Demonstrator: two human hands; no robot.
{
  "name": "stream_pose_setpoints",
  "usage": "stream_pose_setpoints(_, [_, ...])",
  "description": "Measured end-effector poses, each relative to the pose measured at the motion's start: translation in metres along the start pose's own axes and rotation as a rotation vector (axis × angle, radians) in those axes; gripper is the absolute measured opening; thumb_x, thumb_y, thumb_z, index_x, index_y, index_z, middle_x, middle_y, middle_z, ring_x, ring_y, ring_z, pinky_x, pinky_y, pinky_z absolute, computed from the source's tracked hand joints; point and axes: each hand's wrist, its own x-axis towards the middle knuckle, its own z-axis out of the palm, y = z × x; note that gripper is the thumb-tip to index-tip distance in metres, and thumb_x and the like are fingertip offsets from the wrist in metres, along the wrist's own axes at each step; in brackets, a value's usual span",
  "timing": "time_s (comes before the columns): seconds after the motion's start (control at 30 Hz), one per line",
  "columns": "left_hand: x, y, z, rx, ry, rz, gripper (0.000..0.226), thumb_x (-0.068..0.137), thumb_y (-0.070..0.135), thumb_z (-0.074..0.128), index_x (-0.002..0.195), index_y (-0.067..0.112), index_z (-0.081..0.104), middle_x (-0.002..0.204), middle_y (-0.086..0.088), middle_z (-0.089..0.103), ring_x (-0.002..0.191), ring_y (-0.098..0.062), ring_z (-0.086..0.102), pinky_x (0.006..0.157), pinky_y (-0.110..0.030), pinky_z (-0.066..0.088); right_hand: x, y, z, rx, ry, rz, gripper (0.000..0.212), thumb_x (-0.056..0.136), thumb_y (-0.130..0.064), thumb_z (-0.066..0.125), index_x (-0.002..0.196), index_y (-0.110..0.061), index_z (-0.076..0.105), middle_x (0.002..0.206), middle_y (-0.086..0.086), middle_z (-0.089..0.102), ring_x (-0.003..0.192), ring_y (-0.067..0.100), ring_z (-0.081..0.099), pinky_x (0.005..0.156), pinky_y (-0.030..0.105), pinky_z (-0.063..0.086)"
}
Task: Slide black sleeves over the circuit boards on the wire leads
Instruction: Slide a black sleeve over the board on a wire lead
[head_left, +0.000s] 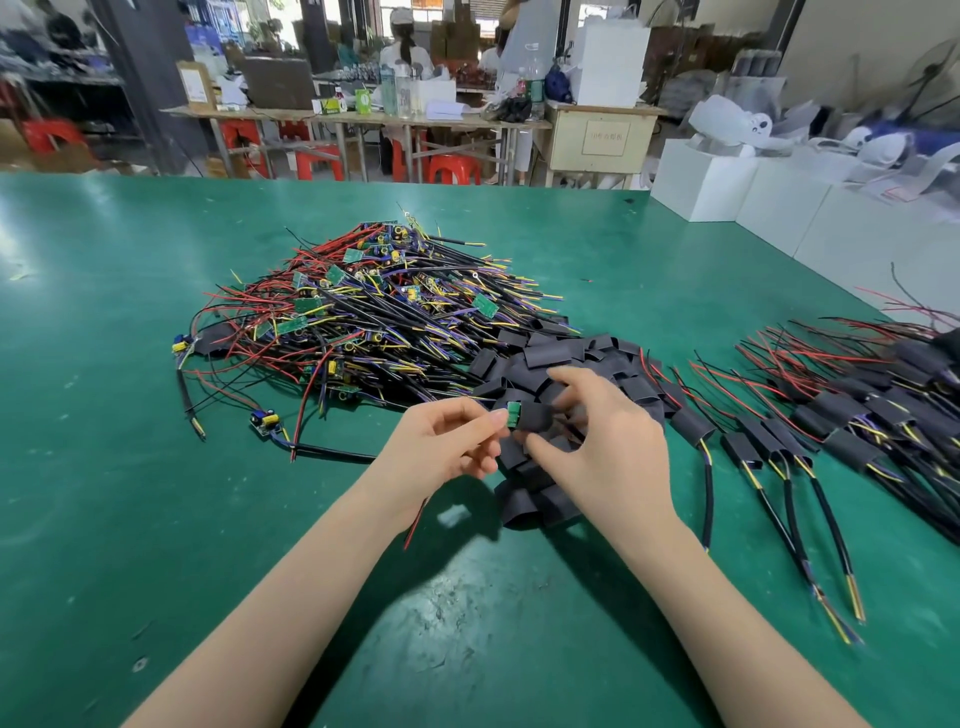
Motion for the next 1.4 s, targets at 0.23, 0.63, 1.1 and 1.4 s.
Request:
stream_pose_setpoints(0.23, [-0.001, -0.001, 0.001, -0.029, -0.034, -0.035, 0.016, 0.076, 0.024, 0.07, 0.067, 0.011, 0.067, 0.061, -0.006, 0.059, 0.049, -0.014, 0.053, 0.048, -0.018, 0.045, -0.001, 0.0, 0.001, 0.023, 0.048, -0.303, 0.03, 0.071, -0.013, 0.077, 0.101, -0.009, 0.073, 0.086, 0.003, 0.069, 0.077, 0.027, 0.06, 0.067, 0.035, 0.051])
stream_pose_setpoints(0.63, [-0.001, -0.004, -0.004, 0.068, -0.038, 0.084, 0.006, 0.09, 0.004, 0.063, 0.095, 0.003, 0.067, 0.073, -0.011, 0.07, 0.062, -0.02, 0.066, 0.06, -0.024, 0.055, -0.001, -0.003, -0.005, 0.088, 0.037, -0.289, 0.024, 0.069, -0.009, 0.079, 0.093, -0.015, 0.077, 0.077, 0.0, 0.069, 0.065, 0.022, 0.063, 0.054, 0.034, 0.052])
stream_pose_setpoints(1.1, [0.0, -0.003, -0.005, 0.205, 0.025, 0.298, 0.01, 0.083, -0.006, 0.069, 0.091, 0.001, 0.07, 0.071, -0.008, 0.073, 0.062, -0.018, 0.069, 0.062, -0.022, 0.055, 0.002, -0.004, -0.009, 0.138, 0.0, -0.138, 0.02, 0.063, -0.022, 0.082, 0.082, -0.022, 0.076, 0.07, -0.006, 0.065, 0.061, 0.013, 0.059, 0.059, 0.032, 0.052])
stream_pose_setpoints(1.4, [0.0, -0.002, -0.009, 0.184, 0.028, 0.312, 0.01, 0.081, -0.006, 0.07, 0.089, 0.001, 0.071, 0.078, -0.011, 0.074, 0.066, -0.021, 0.072, 0.065, -0.023, 0.057, 0.004, -0.005, -0.011, 0.27, -0.064, 0.024, 0.017, 0.067, -0.03, 0.08, 0.083, -0.025, 0.077, 0.076, -0.013, 0.068, 0.063, 0.005, 0.059, 0.065, 0.024, 0.05])
